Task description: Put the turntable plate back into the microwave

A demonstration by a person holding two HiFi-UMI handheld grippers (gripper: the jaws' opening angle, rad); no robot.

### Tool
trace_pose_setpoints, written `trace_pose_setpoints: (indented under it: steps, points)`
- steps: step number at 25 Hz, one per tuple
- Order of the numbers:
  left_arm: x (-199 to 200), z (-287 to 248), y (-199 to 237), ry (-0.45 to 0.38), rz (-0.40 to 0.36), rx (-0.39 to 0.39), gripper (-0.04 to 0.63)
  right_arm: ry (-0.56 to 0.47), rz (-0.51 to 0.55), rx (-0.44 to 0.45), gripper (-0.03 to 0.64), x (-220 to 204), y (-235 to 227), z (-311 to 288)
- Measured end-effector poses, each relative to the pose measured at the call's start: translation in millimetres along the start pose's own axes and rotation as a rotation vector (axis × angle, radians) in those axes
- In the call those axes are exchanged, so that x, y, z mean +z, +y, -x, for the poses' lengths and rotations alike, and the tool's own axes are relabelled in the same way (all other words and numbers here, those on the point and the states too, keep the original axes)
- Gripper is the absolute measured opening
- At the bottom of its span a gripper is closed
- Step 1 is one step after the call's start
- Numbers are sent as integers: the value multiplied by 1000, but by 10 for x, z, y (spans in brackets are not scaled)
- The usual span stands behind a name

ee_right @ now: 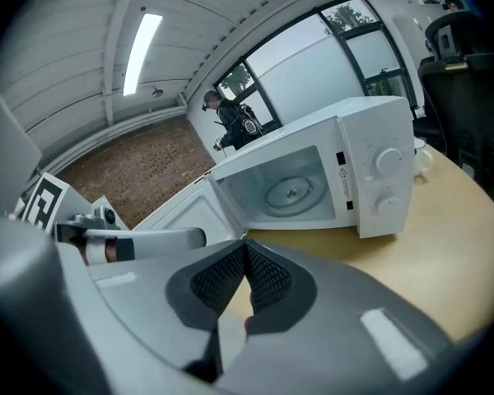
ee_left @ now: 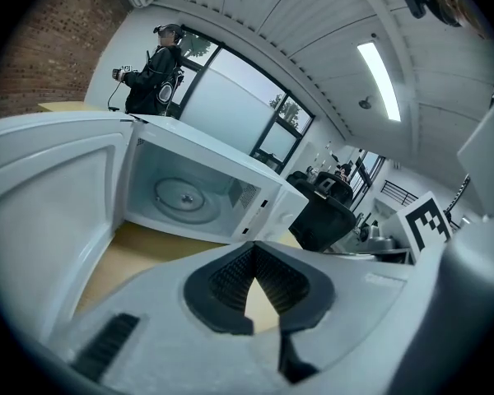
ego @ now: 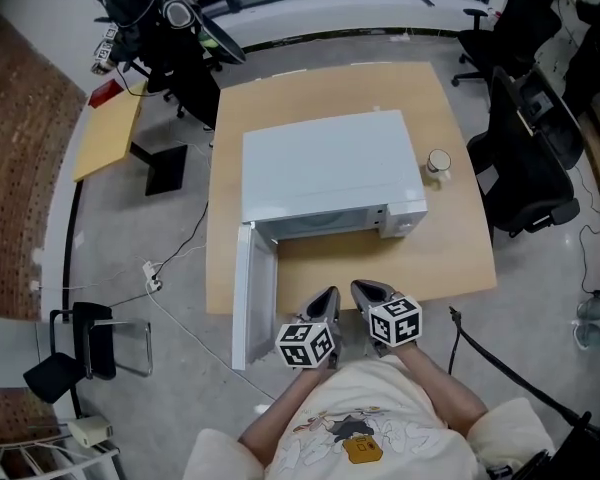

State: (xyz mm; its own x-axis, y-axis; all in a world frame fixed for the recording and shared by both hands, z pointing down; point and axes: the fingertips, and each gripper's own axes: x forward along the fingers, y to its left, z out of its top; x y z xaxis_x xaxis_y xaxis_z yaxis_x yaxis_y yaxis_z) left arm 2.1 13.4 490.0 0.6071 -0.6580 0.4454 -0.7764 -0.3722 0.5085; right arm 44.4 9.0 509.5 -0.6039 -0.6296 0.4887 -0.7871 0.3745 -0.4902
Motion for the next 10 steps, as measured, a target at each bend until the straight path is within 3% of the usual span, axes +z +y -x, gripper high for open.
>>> trace_pose_setpoints:
  steps: [10]
  points:
    - [-133,8,-65,18,-7,-29,0,14,11,1,8,-166,52,17]
